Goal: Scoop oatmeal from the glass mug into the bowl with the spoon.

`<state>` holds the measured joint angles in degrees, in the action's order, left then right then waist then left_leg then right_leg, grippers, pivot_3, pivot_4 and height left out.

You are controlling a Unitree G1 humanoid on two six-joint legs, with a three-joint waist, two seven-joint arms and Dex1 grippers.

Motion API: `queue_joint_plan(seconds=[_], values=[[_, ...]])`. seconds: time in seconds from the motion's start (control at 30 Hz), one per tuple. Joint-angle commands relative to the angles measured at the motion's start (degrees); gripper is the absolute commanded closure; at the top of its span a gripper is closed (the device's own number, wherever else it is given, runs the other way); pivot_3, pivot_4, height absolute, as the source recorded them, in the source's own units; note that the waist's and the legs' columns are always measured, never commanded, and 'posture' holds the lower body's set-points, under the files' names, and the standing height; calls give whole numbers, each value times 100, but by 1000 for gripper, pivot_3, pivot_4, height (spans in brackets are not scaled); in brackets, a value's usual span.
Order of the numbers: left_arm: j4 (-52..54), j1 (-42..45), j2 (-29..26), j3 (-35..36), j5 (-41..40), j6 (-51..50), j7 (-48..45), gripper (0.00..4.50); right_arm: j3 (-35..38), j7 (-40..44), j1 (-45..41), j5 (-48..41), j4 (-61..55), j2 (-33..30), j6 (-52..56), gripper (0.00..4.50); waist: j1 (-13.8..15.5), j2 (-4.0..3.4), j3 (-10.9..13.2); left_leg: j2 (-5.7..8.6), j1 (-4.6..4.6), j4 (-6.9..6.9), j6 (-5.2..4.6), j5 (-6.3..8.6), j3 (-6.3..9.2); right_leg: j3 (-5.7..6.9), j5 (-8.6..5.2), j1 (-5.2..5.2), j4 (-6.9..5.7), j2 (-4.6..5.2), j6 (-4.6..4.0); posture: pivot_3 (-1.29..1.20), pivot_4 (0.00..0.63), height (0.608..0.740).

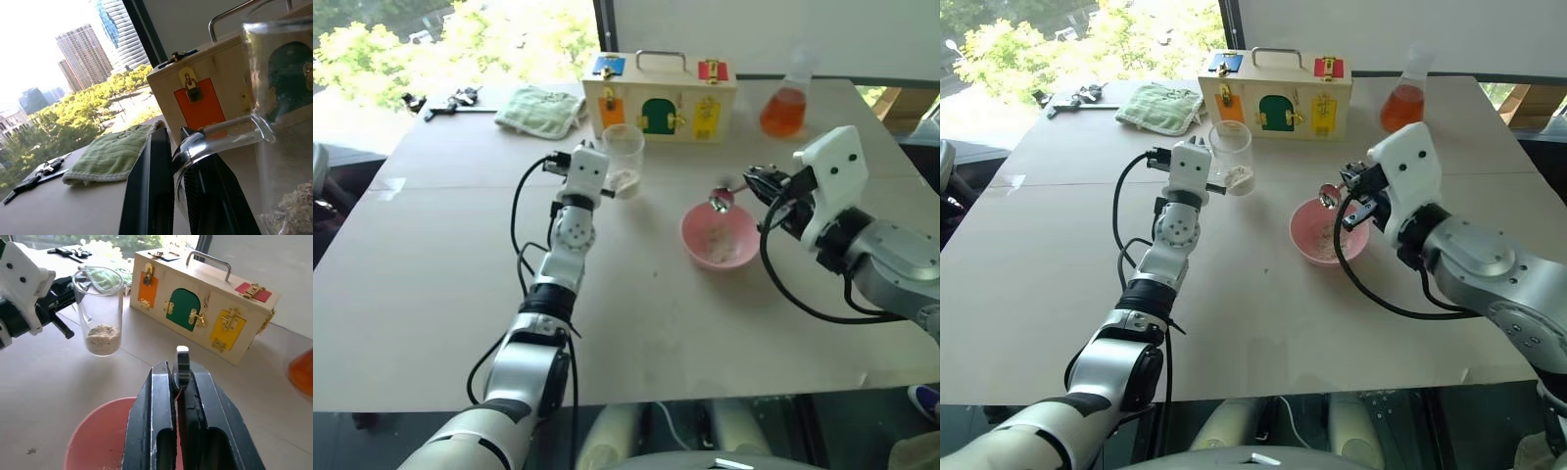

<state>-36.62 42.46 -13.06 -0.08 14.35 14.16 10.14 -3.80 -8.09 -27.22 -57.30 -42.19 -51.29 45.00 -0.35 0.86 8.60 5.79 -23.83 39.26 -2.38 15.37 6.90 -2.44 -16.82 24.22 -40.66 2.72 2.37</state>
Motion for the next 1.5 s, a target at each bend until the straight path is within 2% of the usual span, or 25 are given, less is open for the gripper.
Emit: queue_joint_plan(seconds=[0.03, 0.17, 0.27, 0.47, 0.57, 0.63, 0.77, 0.93, 1.13, 1.3, 1.43, 1.47, 1.5], values=[[309, 69, 11, 13, -17, 99, 82, 4455, 261, 350, -15, 195, -241, 6, 82, 4500, -1, 0, 0, 0, 0, 0, 0, 0, 0, 0, 0, 0, 0, 0, 0, 0, 150, 740], [317, 42, 9, 12, -14, 111, 82, 4455, 380, 738, 194, 393, -427, -221, 267, 4500, 0, 0, 0, 0, 0, -1, 0, 0, 1, 1, 0, 0, 0, 0, 0, 0, 150, 740], [308, 32, 13, -11, -8, 129, 57, 4455, 731, 593, 423, 190, -350, 13, 358, 4500, 5, 3, 0, 0, 0, 0, 0, 0, 1, 1, 0, 0, 0, 0, 0, 0, 150, 740], [302, 3, 43, -112, -30, 204, -121, 4455, 1934, -882, 846, -1799, 389, 1172, 304, 4500, 4, 17, -8, 0, 1, 0, 1, 0, 0, -2, 0, -1, -6, 0, 0, 0, 150, 740], [390, -77, 11, -247, 25, 290, -363, 4455, 2469, -1887, 837, -3139, 918, 1572, -203, 4500, -11, 17, -8, 1, 2, 1, 0, 0, -1, -3, 0, -1, -5, 0, 0, 0, 150, 740], [426, -118, -7, -326, 49, 329, -492, 4455, 2586, -2345, 636, -3683, 1085, 1675, -462, 4500, -25, 17, -8, 0, 3, 0, 1, -1, -1, -3, 0, 0, -8, 0, 0, 0, 150, 740], [537, -190, 31, -601, 91, 366, -861, 4455, 2293, -3021, -264, -4477, 1229, 1882, -908, 4500, -79, 11, -10, 0, 8, 0, 1, -1, -6, -9, 0, 1, -12, -3, 0, 0, 150, 740], [559, -151, 133, -701, 85, 343, -923, 4455, 1724, -3145, -910, -4467, 1451, 2084, -927, 4500, -66, 12, -11, -2, 4, -1, 1, -1, -2, -4, 0, 0, -9, -3, 0, 0, 150, 740], [582, -12, 198, -747, 107, 328, -925, 4455, 1168, -2815, -1055, -4002, 1775, 2303, -747, 4500, -64, 12, -11, -1, 4, -1, 0, -1, -3, -4, 0, 1, -10, -2, 0, 0, 150, 740], [674, -13, 254, -740, 99, 306, -950, 4455, 757, -2373, -1163, -3293, 2043, 2305, -462, 4500, -64, 12, -11, -1, 2, -1, 0, 0, -4, -4, 0, 1, -8, -1, 0, 0, 150, 740], [719, -62, 285, -705, 93, 290, -959, 4455, 418, -1914, -1372, -2368, 2316, 2343, -270, 4500, -72, 12, -10, -1, 3, -1, 0, -1, -4, -5, 0, 3, -9, -2, 0, 0, 150, 740], [731, -68, 287, -698, 94, 281, -958, 4500, 420, -1850, -1435, -2265, 2382, 2421, -272, 3786, -71, 12, -10, -1, 3, -1, 0, -1, -4, -5, 0, 3, -9, -2, 0, 0, 150, 740], [748, -76, 291, -687, 92, 264, -956, 4500, 443, -1782, -1492, -2217, 2435, 2509, -273, 3470, -71, 12, -11, -1, 2, -1, 0, -1, -2, -3, 0, 3, -9, -2, 0, 0, 150, 740]])
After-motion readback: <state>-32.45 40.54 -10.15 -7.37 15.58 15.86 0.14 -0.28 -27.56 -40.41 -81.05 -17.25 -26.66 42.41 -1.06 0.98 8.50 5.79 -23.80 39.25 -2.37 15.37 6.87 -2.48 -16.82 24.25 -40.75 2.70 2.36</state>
